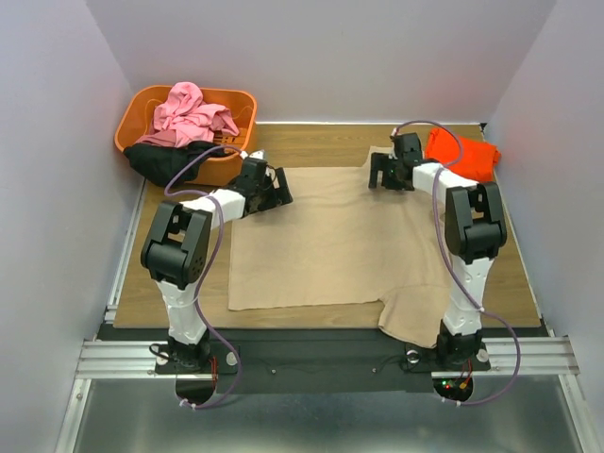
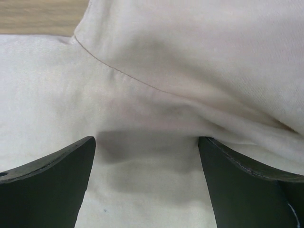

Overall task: Fold and stack the t-shirts
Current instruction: Flatten the tshirt out

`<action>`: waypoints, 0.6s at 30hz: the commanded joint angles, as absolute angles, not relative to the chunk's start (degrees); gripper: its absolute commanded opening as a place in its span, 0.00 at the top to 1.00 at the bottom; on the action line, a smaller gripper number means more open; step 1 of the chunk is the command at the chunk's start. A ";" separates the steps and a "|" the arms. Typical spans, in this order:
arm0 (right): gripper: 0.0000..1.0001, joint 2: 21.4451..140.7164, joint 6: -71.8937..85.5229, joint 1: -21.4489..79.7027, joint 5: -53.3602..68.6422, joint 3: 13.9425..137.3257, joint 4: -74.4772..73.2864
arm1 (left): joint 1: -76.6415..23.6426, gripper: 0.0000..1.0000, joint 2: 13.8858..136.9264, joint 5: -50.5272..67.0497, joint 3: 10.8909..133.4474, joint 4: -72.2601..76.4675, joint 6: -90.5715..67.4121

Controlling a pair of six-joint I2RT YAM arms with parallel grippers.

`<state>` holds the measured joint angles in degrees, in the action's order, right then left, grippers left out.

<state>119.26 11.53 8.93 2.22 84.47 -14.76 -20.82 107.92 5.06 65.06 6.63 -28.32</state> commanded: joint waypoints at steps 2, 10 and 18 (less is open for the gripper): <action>0.05 124.80 13.01 11.07 6.50 88.67 -17.93 | -19.08 0.02 111.44 1.58 69.43 -1.22 -25.05; 0.05 131.21 13.53 11.87 7.82 98.60 -20.12 | -17.23 0.02 114.25 2.11 74.43 -2.11 -22.60; 0.04 135.79 13.01 11.87 5.98 108.89 -23.29 | -17.31 0.02 117.42 4.74 84.01 -2.55 -19.26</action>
<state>132.84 12.43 11.18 5.45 106.06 -18.52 -18.24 116.75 3.90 79.46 -0.36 -21.47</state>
